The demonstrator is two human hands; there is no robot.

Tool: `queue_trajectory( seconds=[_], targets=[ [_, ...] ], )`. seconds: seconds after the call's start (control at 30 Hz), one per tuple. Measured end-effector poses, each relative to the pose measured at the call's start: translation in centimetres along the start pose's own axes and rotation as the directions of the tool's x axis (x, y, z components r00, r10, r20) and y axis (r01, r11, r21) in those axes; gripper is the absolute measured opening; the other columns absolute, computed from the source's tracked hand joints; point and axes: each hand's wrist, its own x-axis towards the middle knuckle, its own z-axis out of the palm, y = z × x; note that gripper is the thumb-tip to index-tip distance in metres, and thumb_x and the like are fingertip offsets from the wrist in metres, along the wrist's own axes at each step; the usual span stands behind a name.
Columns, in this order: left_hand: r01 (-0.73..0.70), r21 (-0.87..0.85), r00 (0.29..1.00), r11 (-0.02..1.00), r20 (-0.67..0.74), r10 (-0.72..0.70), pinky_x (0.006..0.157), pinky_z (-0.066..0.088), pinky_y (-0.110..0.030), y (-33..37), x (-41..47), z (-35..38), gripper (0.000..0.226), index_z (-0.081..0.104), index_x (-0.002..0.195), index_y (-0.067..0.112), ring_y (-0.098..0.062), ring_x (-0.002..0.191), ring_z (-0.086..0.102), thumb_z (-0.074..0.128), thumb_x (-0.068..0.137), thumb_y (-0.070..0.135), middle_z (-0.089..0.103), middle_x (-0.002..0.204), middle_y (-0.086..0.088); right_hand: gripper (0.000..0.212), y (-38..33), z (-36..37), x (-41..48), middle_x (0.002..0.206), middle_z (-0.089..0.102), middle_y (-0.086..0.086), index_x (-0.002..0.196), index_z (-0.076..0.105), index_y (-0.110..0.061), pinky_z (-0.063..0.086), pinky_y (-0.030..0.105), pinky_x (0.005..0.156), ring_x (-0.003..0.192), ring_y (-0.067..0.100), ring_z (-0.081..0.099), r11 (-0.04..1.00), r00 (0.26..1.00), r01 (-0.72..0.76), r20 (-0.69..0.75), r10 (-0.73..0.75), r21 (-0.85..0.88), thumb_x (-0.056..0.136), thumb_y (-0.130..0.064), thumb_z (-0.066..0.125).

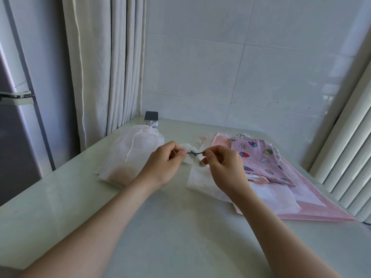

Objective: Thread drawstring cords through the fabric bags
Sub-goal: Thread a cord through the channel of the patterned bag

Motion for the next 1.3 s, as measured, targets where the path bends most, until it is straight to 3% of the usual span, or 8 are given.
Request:
queue_trajectory(
  seconds=[0.13,0.23,0.43,0.57,0.83,0.93,1.03,1.3],
  targets=[
    [-0.108,0.029,0.994,0.994,0.007,0.108,0.063,0.037,-0.032,-0.2,-0.1,0.2,0.032,0.058,0.081,0.017,-0.013,0.062,0.042,0.062,0.104,0.038,0.052,0.065,0.006,0.027,0.2,0.4,0.1,0.054,0.046,-0.011,0.077,0.065,-0.016,0.034,0.026,0.054,0.05,0.006,0.037,0.999,1.0,-0.021,0.016,0.021,-0.037,0.098,-0.032,0.06],
    [-0.132,0.043,0.991,0.99,0.0,0.132,0.063,0.038,-0.032,-0.3,-0.2,0.0,0.03,0.06,0.082,0.016,-0.013,0.063,0.045,0.063,0.103,0.037,0.061,0.069,-0.006,0.036,0.1,0.5,-0.1,0.051,0.038,-0.01,0.069,0.061,-0.017,0.026,0.02,0.048,0.048,0.009,0.035,0.996,0.999,0.011,-0.051,-0.016,-0.088,0.093,-0.043,0.07],
    [-0.148,0.093,0.989,0.985,0.01,0.147,0.058,0.035,-0.025,0.3,-0.5,0.0,0.029,0.062,0.08,0.016,-0.011,0.059,0.043,0.065,0.102,0.034,0.058,0.064,-0.002,0.029,0.3,0.8,0.0,0.06,0.055,-0.019,0.068,0.057,-0.023,0.036,0.032,0.068,0.065,0.009,0.049,0.982,0.979,0.074,-0.175,-0.105,-0.173,0.09,-0.031,0.073],
    [-0.118,-0.001,0.992,0.993,0.045,0.118,0.064,0.045,-0.031,0.5,-0.6,0.2,0.032,0.059,0.08,0.013,-0.014,0.058,0.052,0.06,0.105,0.034,0.059,0.062,0.004,0.024,0.9,0.8,-0.1,0.079,0.059,-0.014,0.073,0.053,-0.026,0.026,0.036,0.074,0.089,0.019,0.041,0.915,0.95,0.195,-0.164,-0.266,-0.352,0.09,-0.029,0.069],
    [-0.162,-0.151,0.984,0.975,-0.093,0.15,0.083,0.059,-0.053,1.3,-0.9,0.3,0.029,0.073,0.081,0.012,-0.035,0.082,0.071,0.072,0.093,0.039,0.076,0.082,-0.01,0.022,1.6,1.3,-0.4,0.069,0.063,-0.011,0.073,0.051,-0.02,0.028,0.033,0.079,0.078,0.017,0.049,0.886,0.952,0.292,0.021,-0.305,-0.36,0.086,-0.021,0.069],
    [-0.085,-0.304,0.996,0.949,-0.007,0.087,0.086,0.062,-0.044,1.7,-0.9,0.8,0.027,0.067,0.093,-0.007,-0.025,0.093,0.078,0.066,0.103,0.018,0.077,0.093,-0.015,0.024,1.7,1.6,-0.6,0.069,0.063,-0.01,0.071,0.048,-0.024,0.027,0.033,0.077,0.078,0.017,0.05,0.885,0.955,0.294,0.082,-0.284,-0.361,0.084,-0.021,0.068],
    [0.004,-0.397,0.997,0.918,0.077,0.029,0.082,0.06,-0.037,1.6,-1.0,1.0,0.031,0.061,0.099,-0.009,-0.026,0.084,0.075,0.055,0.109,0.02,0.074,0.092,-0.015,0.026,2.1,1.6,-0.6,0.068,0.064,-0.016,0.072,0.05,-0.028,0.036,0.035,0.08,0.08,0.016,0.058,0.895,0.956,0.293,0.137,-0.261,-0.336,0.09,-0.033,0.069],
    [0.072,-0.226,0.99,0.972,0.138,-0.041,0.075,0.052,-0.033,1.3,-1.2,1.3,0.03,0.046,0.092,0.008,-0.018,0.071,0.064,0.037,0.114,0.025,0.06,0.079,-0.006,0.003,1.1,0.8,-0.5,0.082,0.067,-0.012,0.089,0.073,-0.028,0.039,0.02,0.067,0.076,0.0,0.059,0.91,0.968,0.25,0.074,-0.239,-0.331,0.09,-0.03,0.075]
  ],
)
